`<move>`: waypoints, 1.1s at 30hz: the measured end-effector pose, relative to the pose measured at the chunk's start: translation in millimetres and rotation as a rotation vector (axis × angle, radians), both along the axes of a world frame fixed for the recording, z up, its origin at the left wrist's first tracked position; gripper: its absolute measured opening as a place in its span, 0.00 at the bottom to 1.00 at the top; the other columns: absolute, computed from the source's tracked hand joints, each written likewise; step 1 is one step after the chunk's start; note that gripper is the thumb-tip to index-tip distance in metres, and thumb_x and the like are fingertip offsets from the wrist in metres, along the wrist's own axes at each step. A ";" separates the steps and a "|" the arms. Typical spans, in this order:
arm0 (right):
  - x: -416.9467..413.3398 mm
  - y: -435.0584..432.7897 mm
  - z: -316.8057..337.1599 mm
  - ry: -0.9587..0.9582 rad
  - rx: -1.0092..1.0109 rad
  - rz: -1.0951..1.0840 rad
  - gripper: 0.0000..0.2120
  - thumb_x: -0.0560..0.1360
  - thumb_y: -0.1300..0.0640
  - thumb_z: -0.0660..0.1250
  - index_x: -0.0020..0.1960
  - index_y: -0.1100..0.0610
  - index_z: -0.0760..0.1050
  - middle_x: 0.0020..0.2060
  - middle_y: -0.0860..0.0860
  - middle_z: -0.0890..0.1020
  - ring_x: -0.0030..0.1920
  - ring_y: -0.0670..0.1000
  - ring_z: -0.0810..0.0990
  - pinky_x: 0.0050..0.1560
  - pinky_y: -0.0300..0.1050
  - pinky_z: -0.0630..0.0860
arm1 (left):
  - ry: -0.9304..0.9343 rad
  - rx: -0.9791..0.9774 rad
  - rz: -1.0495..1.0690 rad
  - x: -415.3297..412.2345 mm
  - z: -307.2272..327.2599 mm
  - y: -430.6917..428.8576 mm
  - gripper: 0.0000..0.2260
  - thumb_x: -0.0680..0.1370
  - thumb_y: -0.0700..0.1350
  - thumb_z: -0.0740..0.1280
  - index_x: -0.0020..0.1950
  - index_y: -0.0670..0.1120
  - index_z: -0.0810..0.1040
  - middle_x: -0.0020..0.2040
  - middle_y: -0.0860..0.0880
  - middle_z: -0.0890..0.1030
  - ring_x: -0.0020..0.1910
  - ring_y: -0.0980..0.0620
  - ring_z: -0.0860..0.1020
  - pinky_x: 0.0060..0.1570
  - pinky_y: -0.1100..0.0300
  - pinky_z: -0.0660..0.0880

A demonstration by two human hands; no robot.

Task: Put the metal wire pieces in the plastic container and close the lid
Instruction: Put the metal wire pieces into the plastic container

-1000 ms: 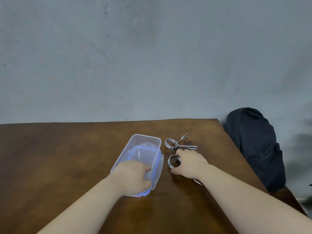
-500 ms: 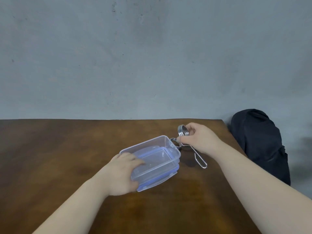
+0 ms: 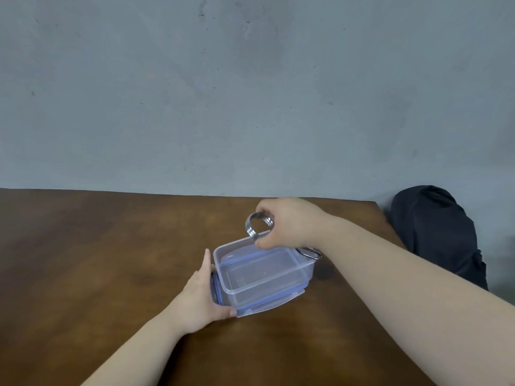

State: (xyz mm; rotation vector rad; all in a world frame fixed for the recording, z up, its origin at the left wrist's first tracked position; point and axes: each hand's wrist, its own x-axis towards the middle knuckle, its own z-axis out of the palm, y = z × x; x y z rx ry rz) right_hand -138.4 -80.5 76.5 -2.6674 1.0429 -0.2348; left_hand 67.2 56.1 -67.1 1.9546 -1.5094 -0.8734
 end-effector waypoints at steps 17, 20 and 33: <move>20.5 -16.2 -80.6 0.491 -0.022 0.178 0.16 0.71 0.42 0.73 0.53 0.51 0.81 0.44 0.49 0.85 0.45 0.53 0.83 0.32 0.44 0.69 | -0.132 -0.061 -0.247 -29.7 -8.6 -55.8 0.69 0.61 0.59 0.81 0.84 0.53 0.32 0.79 0.64 0.57 0.81 0.60 0.50 0.83 0.51 0.45; 23.3 -15.9 -87.3 0.458 0.013 0.172 0.16 0.73 0.42 0.72 0.55 0.49 0.81 0.45 0.48 0.85 0.45 0.52 0.82 0.34 0.45 0.71 | -0.188 -0.103 -0.284 -27.9 -10.2 -57.0 0.68 0.60 0.63 0.79 0.84 0.54 0.34 0.81 0.62 0.60 0.82 0.60 0.54 0.83 0.50 0.44; -2.7 -58.1 -36.7 0.005 0.015 -0.141 0.10 0.77 0.48 0.67 0.53 0.49 0.84 0.47 0.45 0.86 0.51 0.51 0.82 0.52 0.45 0.78 | -0.137 -0.188 -0.292 -23.5 -15.3 -58.5 0.64 0.59 0.59 0.80 0.84 0.57 0.42 0.75 0.64 0.70 0.74 0.60 0.67 0.80 0.45 0.59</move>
